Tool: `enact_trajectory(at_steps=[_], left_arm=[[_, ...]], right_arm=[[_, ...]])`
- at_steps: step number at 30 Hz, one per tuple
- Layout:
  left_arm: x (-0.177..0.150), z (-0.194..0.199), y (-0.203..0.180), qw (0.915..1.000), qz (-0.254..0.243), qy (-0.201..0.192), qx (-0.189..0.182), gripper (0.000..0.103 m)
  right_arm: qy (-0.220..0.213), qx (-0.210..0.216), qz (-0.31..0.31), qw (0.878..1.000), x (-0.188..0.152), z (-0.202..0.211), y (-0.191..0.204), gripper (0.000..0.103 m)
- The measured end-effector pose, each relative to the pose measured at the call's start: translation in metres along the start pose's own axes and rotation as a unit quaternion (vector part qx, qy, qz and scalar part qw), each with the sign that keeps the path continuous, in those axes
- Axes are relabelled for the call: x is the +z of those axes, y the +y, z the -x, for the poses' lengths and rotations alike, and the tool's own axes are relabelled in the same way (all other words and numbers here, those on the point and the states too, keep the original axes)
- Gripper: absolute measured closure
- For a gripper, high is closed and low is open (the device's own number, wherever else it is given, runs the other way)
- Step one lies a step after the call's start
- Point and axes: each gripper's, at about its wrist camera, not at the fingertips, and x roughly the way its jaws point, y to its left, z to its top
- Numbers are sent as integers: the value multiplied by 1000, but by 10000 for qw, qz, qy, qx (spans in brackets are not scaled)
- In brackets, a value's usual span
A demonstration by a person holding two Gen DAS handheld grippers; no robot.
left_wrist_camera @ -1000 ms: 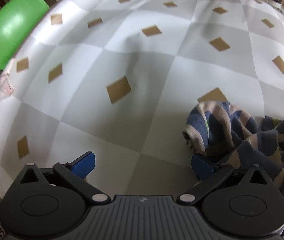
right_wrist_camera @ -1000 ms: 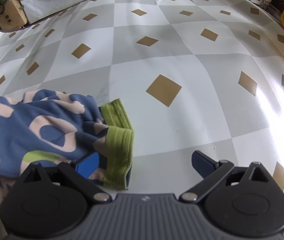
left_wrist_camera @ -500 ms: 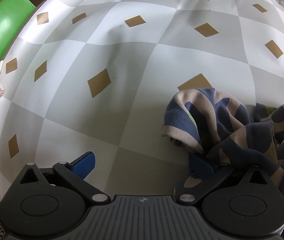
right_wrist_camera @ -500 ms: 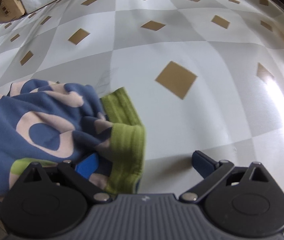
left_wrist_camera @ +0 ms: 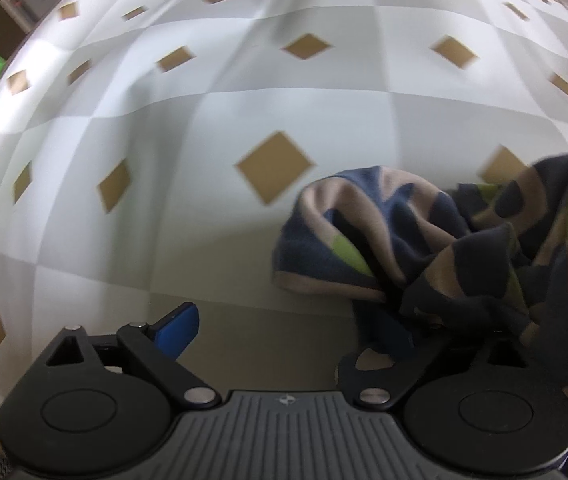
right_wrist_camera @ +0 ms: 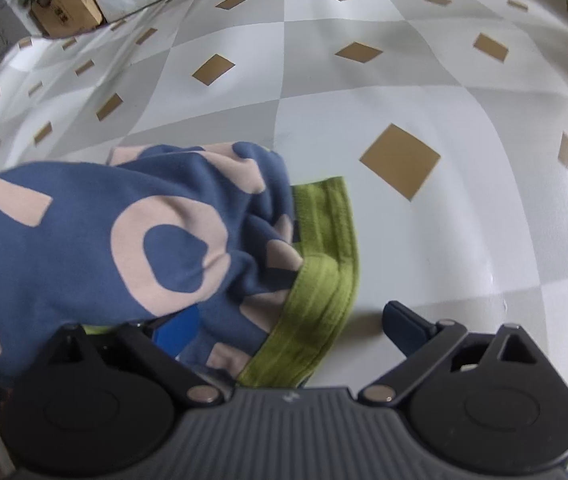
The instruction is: Fold clothes
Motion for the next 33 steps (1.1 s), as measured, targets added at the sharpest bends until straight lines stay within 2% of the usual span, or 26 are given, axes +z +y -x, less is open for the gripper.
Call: enact_trajectory(at_steps=[6,11,25,29,33], left_arm=[[-8,9,-26,9983,-372,65,-437,17],[-16,15,-44,9961,-699,8,-536,17],[-34,26,-16,9959,-64,191,-880,16],[-52,31,-11,9947,167,231,-988,15],[-68,38,-5,9951,391,249,-872,14]], right_arm=[[-119,363,-118,9992,-4,25,-24,6],[-289,638,3,9975,-10,46,-32,6],[-689,1487,496,9852,-12,79,-1,5],[-587,1528,602,9847,-16,74,12,5],[-370,1477,983,9834,-27,66,32,4]])
